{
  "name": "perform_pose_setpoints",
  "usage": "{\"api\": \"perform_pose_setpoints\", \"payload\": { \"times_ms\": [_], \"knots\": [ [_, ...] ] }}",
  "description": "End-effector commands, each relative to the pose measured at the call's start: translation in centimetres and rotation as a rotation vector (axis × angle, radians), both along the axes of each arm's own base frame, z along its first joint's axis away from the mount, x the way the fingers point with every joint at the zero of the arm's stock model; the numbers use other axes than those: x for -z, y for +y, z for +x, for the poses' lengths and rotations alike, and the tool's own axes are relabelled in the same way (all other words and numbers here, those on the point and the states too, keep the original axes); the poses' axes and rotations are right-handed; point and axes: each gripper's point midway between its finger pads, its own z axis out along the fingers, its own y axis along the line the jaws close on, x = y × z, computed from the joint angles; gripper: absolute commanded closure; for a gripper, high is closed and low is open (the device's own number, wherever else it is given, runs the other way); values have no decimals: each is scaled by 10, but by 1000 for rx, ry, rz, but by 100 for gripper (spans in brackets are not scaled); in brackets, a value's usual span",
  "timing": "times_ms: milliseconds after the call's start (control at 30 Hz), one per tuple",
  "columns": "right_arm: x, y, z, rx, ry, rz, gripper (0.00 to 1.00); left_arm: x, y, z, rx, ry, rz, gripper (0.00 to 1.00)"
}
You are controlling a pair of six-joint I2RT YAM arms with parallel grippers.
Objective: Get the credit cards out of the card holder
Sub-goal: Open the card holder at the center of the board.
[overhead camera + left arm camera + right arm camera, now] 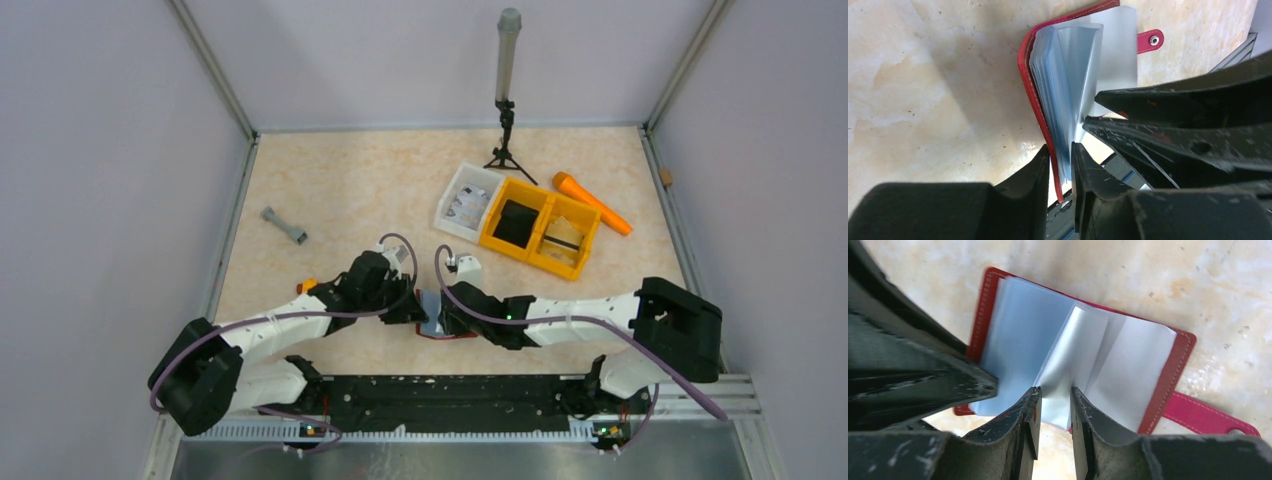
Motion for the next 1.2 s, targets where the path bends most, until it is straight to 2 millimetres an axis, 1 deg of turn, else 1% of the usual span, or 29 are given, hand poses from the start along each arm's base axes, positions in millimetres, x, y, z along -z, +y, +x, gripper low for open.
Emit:
{"api": "perform_pose_setpoints", "payload": {
  "times_ms": [0, 133, 233, 300, 367, 433, 567, 633, 700, 767, 800, 900, 967, 1067, 1167],
  "knots": [
    [5, -7, 2, 46, 19, 33, 71, -29, -10, 8, 21, -76, -73, 74],
    [7, -13, 2, 62, 27, 36, 71, -33, -11, 6, 29, -83, -97, 69],
    [9, -19, 0, 68, 34, 38, 71, -30, -11, 4, 30, -78, -105, 67],
    [9, -21, -1, 70, 38, 44, 71, -28, -11, 4, 29, -71, -108, 71],
    [8, -23, -2, 74, 40, 52, 70, -25, -11, 1, 33, -56, -109, 81],
    [6, -25, -2, 76, 38, 60, 70, -28, -14, 4, 28, -71, -130, 87],
    [4, -28, -5, 76, 38, 73, 70, -32, -15, 5, 23, -79, -144, 89],
    [-3, -25, -4, 72, 26, 107, 69, -33, -15, 6, 21, -84, -145, 88],
    [-8, -26, -4, 69, 19, 124, 66, -33, -16, 6, 23, -81, -147, 87],
    [-16, -27, -3, 69, 3, 137, 61, -33, -17, 6, 26, -79, -151, 90],
    [-22, -27, -3, 59, -6, 149, 57, -34, -17, 6, 27, -78, -155, 91],
    [-44, -19, -5, 15, -30, 214, 42, -35, -18, 6, 28, -80, -160, 92],
    [-56, -13, -5, -7, -40, 242, 36, -34, -18, 6, 27, -78, -158, 92],
    [-59, -6, -3, -21, -40, 219, 32, -34, -18, 6, 26, -75, -158, 92],
    [-52, -3, 0, -14, -28, 161, 32, -33, -19, 5, 28, -70, -158, 92]
  ]
}}
